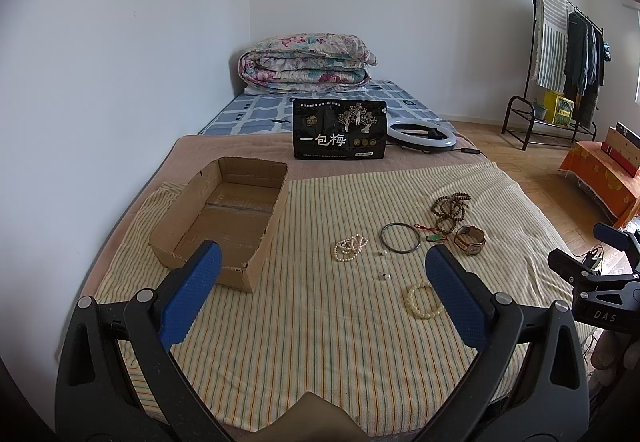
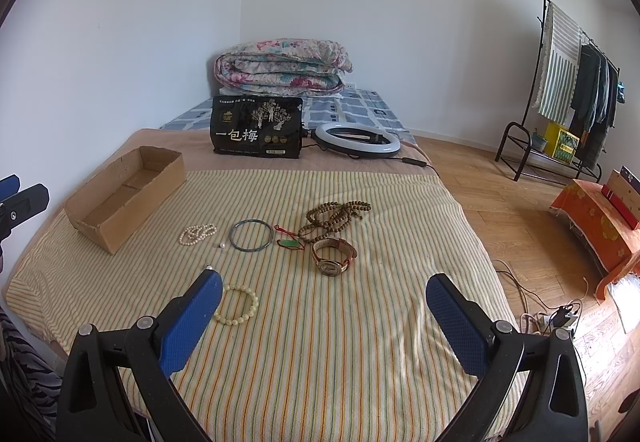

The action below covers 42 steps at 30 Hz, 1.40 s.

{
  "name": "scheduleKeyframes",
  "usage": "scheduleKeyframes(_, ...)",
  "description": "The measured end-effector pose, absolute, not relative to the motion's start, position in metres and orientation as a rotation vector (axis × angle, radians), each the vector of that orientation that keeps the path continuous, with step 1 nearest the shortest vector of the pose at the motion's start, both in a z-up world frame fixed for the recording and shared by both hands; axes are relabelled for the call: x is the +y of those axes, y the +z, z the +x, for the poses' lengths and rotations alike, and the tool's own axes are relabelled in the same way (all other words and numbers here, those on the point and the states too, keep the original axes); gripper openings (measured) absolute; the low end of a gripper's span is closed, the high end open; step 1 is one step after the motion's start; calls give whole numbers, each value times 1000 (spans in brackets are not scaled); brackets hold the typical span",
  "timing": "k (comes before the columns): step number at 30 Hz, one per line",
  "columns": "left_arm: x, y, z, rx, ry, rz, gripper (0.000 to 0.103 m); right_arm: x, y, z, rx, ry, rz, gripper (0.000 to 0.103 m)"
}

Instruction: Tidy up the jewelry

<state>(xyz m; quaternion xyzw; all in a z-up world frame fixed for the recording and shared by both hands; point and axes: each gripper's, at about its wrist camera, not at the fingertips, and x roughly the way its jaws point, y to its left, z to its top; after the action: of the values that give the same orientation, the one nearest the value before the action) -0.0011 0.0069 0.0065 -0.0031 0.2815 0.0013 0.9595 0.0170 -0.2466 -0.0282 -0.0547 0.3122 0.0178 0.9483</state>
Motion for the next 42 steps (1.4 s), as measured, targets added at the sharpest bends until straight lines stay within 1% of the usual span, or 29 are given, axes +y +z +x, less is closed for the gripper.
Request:
scheduleKeyframes(28, 6, 11, -1, 584, 0, -7, 103, -243, -36, 20, 651, 43, -113, 103)
scheduleKeyframes(42, 11, -14, 31, 663, 37, -36, 103, -240, -45, 35, 679, 24, -163, 103)
